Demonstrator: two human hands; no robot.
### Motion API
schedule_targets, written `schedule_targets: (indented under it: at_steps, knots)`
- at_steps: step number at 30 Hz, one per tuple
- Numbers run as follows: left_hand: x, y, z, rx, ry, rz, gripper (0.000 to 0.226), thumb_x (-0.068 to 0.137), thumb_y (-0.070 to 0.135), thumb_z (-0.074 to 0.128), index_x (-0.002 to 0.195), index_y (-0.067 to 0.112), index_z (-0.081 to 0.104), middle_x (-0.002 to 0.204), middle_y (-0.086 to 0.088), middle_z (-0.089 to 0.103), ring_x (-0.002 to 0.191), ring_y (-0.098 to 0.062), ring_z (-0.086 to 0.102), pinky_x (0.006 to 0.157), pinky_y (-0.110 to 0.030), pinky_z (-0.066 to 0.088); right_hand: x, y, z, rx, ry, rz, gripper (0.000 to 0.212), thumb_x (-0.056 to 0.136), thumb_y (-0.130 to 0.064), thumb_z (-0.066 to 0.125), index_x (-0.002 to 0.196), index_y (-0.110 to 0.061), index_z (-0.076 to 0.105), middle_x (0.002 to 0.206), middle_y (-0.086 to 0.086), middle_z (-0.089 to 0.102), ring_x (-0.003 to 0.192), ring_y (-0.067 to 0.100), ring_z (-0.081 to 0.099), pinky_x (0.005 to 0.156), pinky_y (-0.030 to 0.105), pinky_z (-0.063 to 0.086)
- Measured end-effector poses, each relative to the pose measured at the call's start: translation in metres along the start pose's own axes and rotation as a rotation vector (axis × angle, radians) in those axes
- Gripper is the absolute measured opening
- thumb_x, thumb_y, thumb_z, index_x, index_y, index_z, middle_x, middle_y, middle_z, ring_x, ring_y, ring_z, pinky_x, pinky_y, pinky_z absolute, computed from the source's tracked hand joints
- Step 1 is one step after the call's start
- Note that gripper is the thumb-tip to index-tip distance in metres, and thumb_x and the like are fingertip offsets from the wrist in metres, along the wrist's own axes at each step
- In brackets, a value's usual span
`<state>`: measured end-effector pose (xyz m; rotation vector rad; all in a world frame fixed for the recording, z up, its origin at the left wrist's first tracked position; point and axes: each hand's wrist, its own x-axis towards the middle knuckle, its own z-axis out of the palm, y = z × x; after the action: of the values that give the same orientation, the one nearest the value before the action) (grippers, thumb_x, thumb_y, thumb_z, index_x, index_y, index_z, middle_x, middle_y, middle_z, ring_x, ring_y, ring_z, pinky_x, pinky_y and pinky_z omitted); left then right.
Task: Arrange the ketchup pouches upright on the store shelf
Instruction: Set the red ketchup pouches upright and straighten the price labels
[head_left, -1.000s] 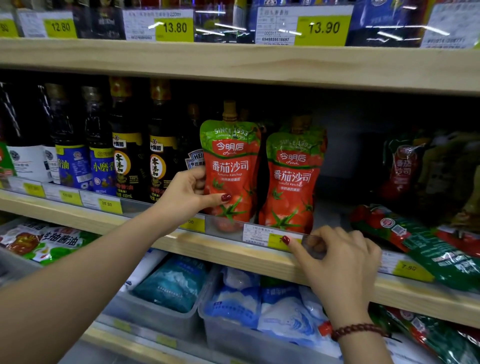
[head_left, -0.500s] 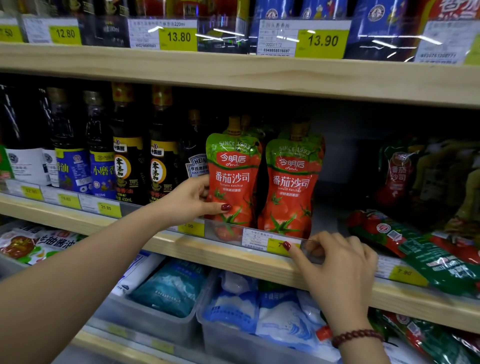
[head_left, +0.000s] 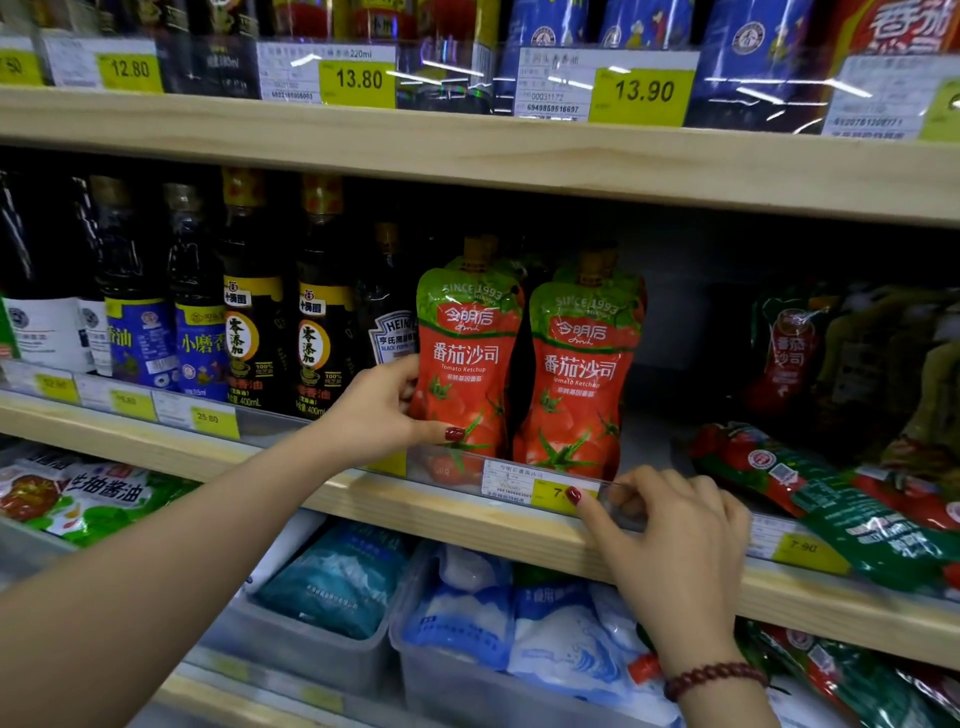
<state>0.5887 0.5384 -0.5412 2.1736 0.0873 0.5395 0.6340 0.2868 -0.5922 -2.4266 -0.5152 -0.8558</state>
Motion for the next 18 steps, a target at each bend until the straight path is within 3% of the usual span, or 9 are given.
schedule_targets:
  at_steps: [5,8,12,15,18]
  knots:
    - [0.002,0.002,0.003,0.026,0.028,-0.005,0.050,0.068,0.007,0.080,0.108,0.025,0.057,0.088,0.017,0.062,0.080,0.005,0.060,0.069,-0.013,0.049,0.000,0.001,0.001,0.001,0.011,-0.001,0.028,0.070,-0.052,0.066,0.065,-0.027,0.055,0.064,-0.010,0.053,0.072,0.016,0.043,0.080,0.033,0.026]
    - [0.004,0.002,0.006,0.048,0.064,0.001,0.049,0.067,0.008,0.081,0.102,0.031,0.056,0.085,0.024,0.060,0.073,0.012,0.058,0.061,-0.004,0.044,0.000,0.001,0.002,0.004,0.018,-0.001,0.028,0.070,-0.051,0.067,0.065,-0.027,0.054,0.063,-0.010,0.053,0.072,0.016,0.043,0.080,0.033,0.025]
    - [0.008,0.000,0.009,0.050,0.114,-0.016,0.048,0.065,0.011,0.082,0.097,0.035,0.056,0.084,0.023,0.062,0.077,0.008,0.059,0.065,-0.015,0.049,-0.001,0.001,0.002,0.021,0.013,0.003,0.028,0.070,-0.050,0.069,0.065,-0.027,0.055,0.064,-0.010,0.055,0.073,0.017,0.046,0.082,0.034,0.027]
    - [0.011,-0.003,0.009,0.104,0.145,-0.012,0.047,0.065,0.014,0.083,0.098,0.033,0.056,0.083,0.023,0.062,0.076,0.009,0.059,0.064,-0.012,0.045,0.000,0.001,0.002,0.038,0.019,0.003,0.027,0.070,-0.050,0.068,0.064,-0.027,0.055,0.064,-0.009,0.056,0.074,0.018,0.047,0.082,0.034,0.027]
    - [0.013,-0.007,0.009,0.147,0.172,-0.015,0.050,0.065,0.014,0.082,0.108,0.026,0.057,0.094,0.010,0.065,0.086,-0.008,0.062,0.075,-0.023,0.047,-0.001,0.001,0.002,0.040,0.023,0.003,0.027,0.070,-0.051,0.065,0.064,-0.027,0.054,0.065,-0.009,0.056,0.074,0.018,0.047,0.081,0.033,0.026]
